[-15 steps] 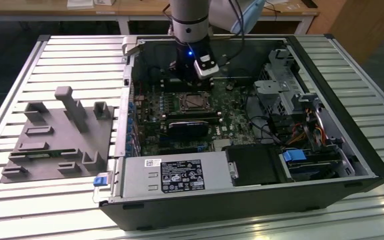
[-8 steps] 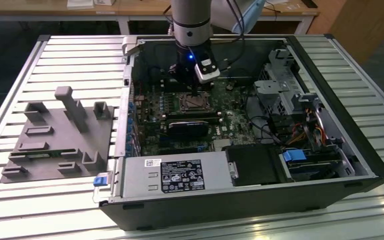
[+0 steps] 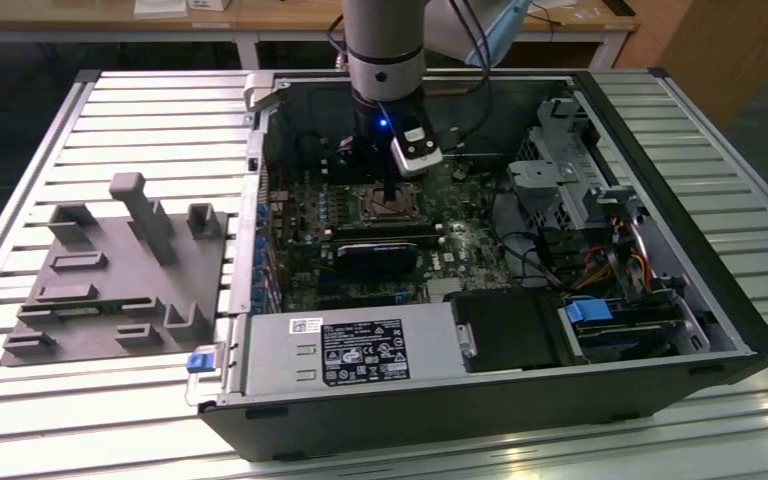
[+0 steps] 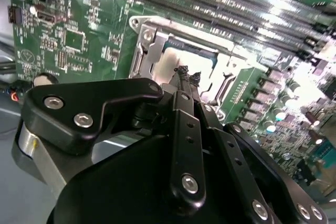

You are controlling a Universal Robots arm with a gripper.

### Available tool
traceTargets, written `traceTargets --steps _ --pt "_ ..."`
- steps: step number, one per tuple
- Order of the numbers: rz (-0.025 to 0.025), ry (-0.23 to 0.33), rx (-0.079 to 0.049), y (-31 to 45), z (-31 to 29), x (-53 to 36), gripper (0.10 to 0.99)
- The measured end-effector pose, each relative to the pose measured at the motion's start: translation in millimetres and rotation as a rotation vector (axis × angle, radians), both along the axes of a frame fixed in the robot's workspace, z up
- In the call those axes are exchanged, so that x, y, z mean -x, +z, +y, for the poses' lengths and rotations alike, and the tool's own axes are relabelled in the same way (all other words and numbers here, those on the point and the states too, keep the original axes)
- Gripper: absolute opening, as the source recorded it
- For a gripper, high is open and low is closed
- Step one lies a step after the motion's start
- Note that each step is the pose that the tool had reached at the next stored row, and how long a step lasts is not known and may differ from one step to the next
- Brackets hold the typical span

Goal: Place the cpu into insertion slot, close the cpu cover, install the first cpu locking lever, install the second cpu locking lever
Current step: 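Install the first cpu locking lever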

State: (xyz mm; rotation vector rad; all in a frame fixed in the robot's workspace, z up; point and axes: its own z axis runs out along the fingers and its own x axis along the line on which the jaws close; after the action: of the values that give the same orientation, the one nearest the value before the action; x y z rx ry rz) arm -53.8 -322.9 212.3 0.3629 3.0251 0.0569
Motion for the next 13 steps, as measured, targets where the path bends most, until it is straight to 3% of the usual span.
traceTargets --steps 8,13 --pt "0.0006 0.000 0.001 0.4 -2.3 0.0 0.102" --pt "0.0004 0.000 0.001 8.3 -2.3 0.0 0.102"
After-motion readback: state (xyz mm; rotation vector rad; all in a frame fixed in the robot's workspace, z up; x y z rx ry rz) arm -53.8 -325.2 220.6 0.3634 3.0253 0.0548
